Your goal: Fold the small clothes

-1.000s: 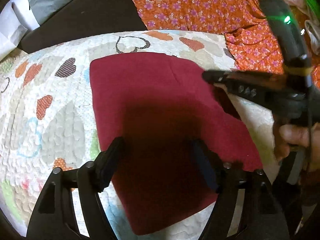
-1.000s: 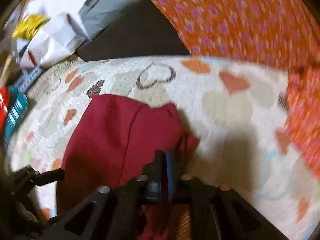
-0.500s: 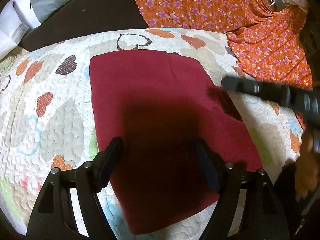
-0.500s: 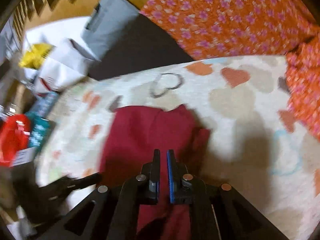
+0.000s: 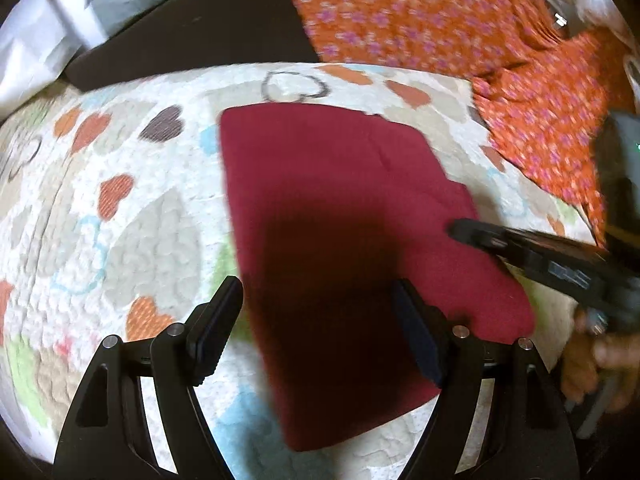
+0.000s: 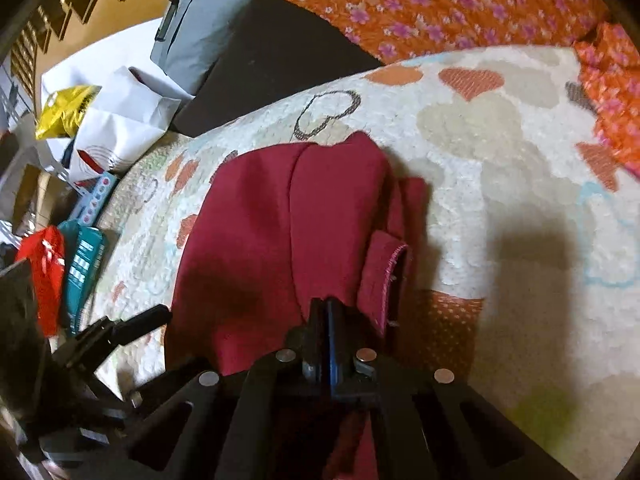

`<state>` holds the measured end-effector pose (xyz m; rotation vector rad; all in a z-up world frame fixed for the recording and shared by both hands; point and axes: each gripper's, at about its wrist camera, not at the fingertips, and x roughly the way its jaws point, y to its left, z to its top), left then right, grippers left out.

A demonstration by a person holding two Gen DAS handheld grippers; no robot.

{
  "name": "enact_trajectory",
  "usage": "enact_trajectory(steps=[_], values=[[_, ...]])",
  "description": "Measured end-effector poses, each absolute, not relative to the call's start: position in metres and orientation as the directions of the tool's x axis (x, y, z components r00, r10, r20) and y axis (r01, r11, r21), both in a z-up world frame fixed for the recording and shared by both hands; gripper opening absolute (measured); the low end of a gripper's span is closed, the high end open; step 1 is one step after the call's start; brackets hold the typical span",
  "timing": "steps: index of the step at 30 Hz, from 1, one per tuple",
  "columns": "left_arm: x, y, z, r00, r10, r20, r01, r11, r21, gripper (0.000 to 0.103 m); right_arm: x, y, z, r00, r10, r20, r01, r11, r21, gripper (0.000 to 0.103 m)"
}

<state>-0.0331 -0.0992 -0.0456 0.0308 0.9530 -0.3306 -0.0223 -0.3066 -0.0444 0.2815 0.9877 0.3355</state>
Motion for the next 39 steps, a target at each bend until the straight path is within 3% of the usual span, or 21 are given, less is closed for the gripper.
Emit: enact_trajectory(steps=[5,11,21,24,26,39], values=[[-0.032,-0.092,-0.051,0.521,-0.240,-0.820,0.246,0.961,-0.125,0.078,-0.058,-0.292,-0.019,0.557,0.395,-0.731,-0.230,0.919,0.321,0.003],[-0.045,-0.104,-0.044,0.582,-0.205,-0.787,0.270,0.961,-0.051,0.078,-0.072,-0.270,-0.055,0.503,0.274,-0.820,-0.251,0.954,0.164,0.003],[-0.048,-0.096,-0.023,0.679,-0.155,-0.718,0.211,0.977,-0.012,0.078,-0.093,-0.280,-0.009,0.650,0.213,-0.730,-0.172,0.976,0.132,0.006],[-0.051,-0.098,-0.019,0.700,-0.141,-0.700,0.217,0.976,0.021,0.078,-0.093,-0.278,0.003,0.682,0.178,-0.709,-0.144,0.984,0.109,0.022],[-0.051,-0.099,-0.019,0.705,-0.138,-0.695,0.219,0.975,0.028,0.078,-0.092,-0.276,0.009,0.699,0.186,-0.691,-0.147,0.982,0.115,0.040],[-0.044,-0.095,-0.020,0.695,-0.148,-0.704,0.201,0.980,-0.007,0.078,-0.077,-0.267,0.008,0.708,0.146,-0.691,-0.114,0.989,0.092,0.042]])
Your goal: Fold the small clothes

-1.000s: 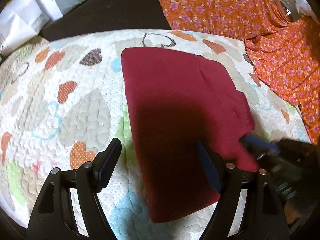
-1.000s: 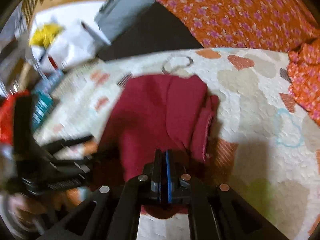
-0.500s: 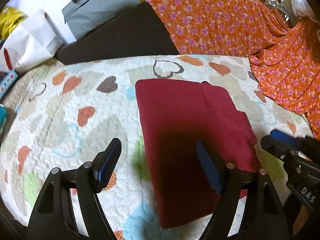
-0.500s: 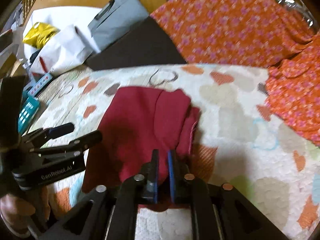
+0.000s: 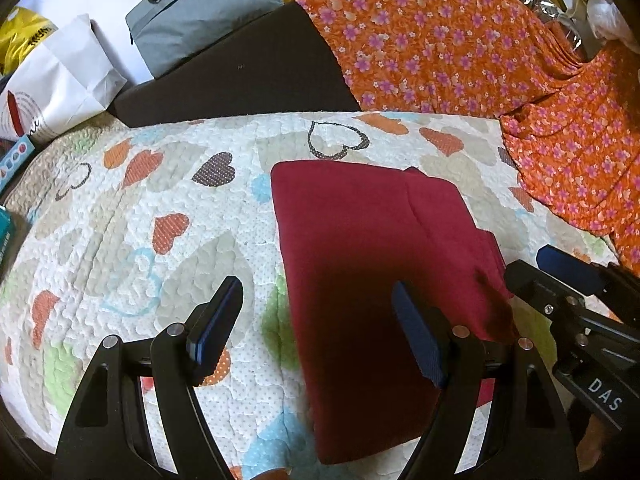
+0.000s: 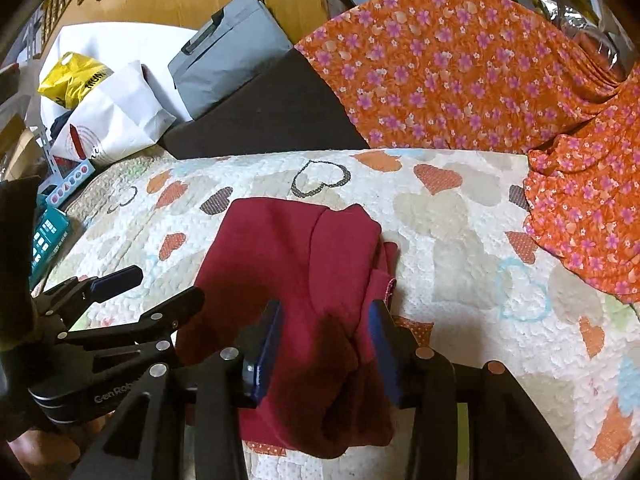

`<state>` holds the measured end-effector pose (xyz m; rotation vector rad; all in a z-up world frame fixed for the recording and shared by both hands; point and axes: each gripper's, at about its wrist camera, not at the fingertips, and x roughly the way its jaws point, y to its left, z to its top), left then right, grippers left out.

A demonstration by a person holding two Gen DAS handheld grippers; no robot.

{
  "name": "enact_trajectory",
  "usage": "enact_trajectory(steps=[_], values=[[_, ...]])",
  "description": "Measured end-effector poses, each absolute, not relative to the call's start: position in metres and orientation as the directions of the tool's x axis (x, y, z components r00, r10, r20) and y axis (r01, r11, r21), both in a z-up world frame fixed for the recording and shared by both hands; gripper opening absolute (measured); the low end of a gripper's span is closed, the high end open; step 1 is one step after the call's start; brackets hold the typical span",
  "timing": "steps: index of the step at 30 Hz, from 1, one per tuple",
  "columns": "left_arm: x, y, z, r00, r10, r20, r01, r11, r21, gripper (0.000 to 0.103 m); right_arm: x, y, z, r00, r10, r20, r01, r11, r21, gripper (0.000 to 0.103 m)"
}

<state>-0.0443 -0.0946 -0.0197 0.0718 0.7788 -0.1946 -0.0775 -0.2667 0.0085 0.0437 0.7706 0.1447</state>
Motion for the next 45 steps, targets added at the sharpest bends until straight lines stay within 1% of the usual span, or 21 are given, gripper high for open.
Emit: enact_trajectory(steps=[23,31,45], values=[[-0.042,-0.100,-0.025,0.686,-0.138,-0.714,0.207,0.978,0.009,0.078,-0.067,-0.268,-0.005,0.677,0.128,-0.724,-0.077,0.992,0.103,0.042],[-0.040,-0.099,-0.026,0.678,-0.141,-0.722,0.204,0.979,0.001,0.078,-0.065,-0.266,-0.009,0.664,0.152,-0.732,-0.082,0.988,0.130,0.042],[-0.038,-0.100,-0.030,0.664,-0.134,-0.735,0.201,0.980,0.003,0.078,-0.064,-0.264,-0.015,0.655,0.155,-0.740,-0.086,0.988,0.132,0.042]])
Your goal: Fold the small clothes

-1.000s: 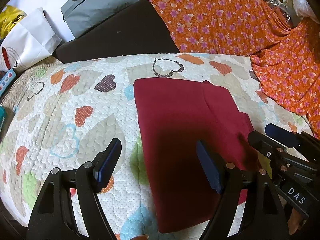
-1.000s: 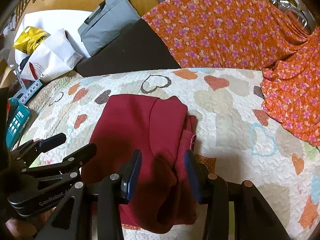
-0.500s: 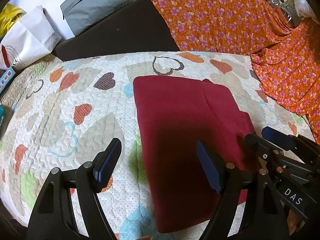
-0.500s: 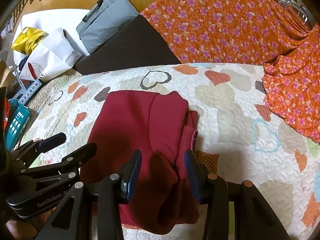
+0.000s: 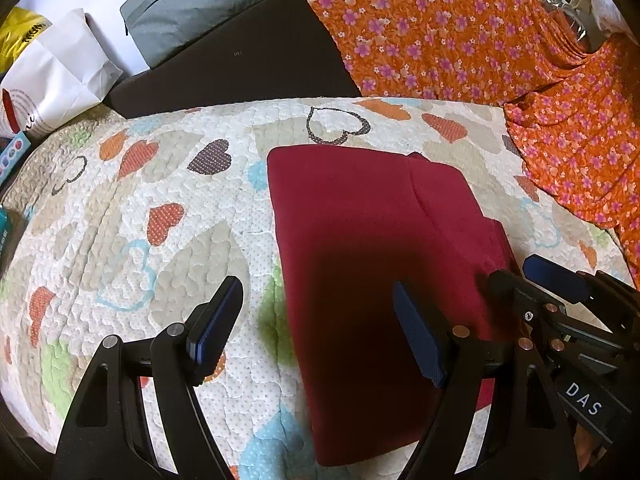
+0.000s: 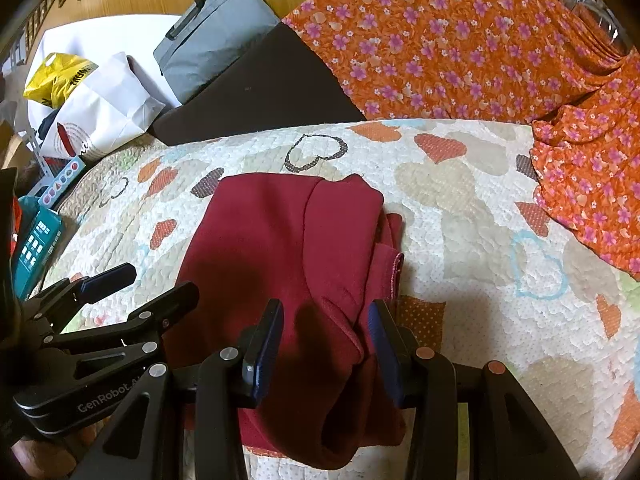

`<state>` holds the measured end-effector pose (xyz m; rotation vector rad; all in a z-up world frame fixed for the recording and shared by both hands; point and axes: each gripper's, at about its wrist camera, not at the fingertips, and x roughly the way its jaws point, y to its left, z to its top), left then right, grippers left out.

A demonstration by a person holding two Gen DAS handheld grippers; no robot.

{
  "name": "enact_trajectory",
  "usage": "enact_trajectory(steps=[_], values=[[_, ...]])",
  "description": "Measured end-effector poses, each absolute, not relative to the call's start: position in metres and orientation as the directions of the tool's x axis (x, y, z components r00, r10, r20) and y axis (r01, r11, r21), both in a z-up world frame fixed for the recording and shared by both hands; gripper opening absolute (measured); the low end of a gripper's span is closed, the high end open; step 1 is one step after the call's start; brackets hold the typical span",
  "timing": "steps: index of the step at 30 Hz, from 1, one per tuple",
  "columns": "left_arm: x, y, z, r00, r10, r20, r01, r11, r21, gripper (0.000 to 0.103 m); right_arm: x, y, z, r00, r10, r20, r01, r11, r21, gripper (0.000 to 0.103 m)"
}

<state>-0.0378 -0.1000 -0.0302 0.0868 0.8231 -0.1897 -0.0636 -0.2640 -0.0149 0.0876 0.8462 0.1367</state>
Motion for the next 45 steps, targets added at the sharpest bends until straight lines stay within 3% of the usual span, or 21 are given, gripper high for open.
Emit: enact_trajectory(steps=[45], values=[[-0.037,-0.105,-0.031,0.663,-0.133,-0.737,0.217,0.976,0.019,0.078,-0.062,-0.268,-0.025,0.634,0.170,-0.755,-0.086,0.985,0.149,0.042]])
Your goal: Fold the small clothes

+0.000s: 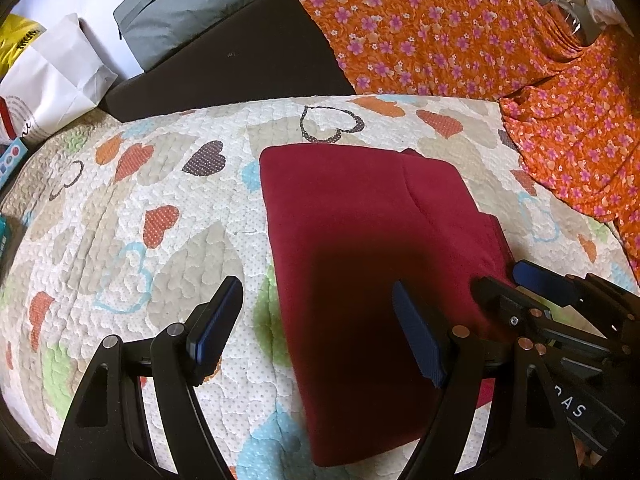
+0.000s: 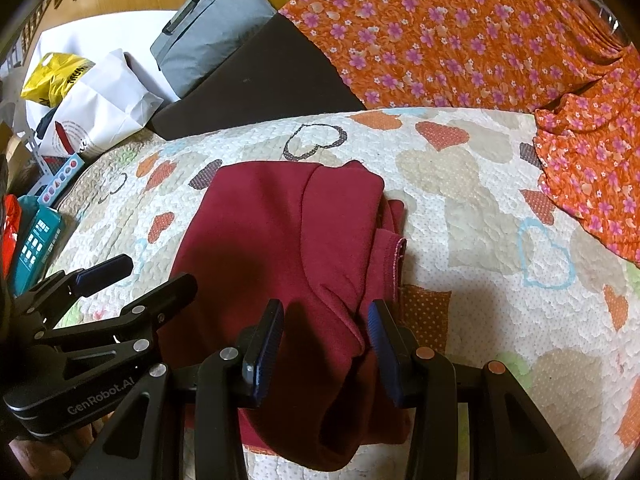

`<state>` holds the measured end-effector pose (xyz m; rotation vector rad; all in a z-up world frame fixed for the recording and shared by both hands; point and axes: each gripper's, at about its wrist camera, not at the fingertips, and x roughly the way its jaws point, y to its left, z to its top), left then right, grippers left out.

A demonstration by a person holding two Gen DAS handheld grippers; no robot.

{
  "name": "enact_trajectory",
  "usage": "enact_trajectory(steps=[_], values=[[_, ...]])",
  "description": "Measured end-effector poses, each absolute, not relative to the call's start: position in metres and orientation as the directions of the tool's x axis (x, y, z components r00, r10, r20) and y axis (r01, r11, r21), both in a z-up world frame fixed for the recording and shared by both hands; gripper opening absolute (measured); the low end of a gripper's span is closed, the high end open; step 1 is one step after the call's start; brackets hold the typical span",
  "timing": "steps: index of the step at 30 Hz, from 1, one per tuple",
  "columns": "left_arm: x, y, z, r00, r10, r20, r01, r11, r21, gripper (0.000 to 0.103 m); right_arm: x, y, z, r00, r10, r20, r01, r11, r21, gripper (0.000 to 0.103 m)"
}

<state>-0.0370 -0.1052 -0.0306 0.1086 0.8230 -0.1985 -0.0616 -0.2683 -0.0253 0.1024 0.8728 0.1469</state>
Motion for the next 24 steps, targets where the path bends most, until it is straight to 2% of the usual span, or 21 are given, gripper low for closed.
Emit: enact_trajectory(steps=[12,18,24], values=[[-0.0375,-0.1075,-0.0315,0.658,-0.141,-0.740,0.225,0.974,0.015,0.078,-0.0616,-0.2675,-0.0277,0.625,0.167,-0.762,-0.083,0.986,0.148,0.042],[-0.0361,-0.1079,-0.0290,0.642,-0.201,-0.740,0.256,0.966,-0.039,0.078,-0.0597,-0.2726,-0.0268,0.628,0.166,-0.760,-0.067,0.985,0.160,0.042],[-0.0374,-0.1096,-0.0265,0.652,-0.199,-0.731,0.259,0.965,-0.031,0.078,-0.0596,-0.2743,-0.0265,0.628,0.165,-0.761,-0.066,0.985,0.159,0.042]])
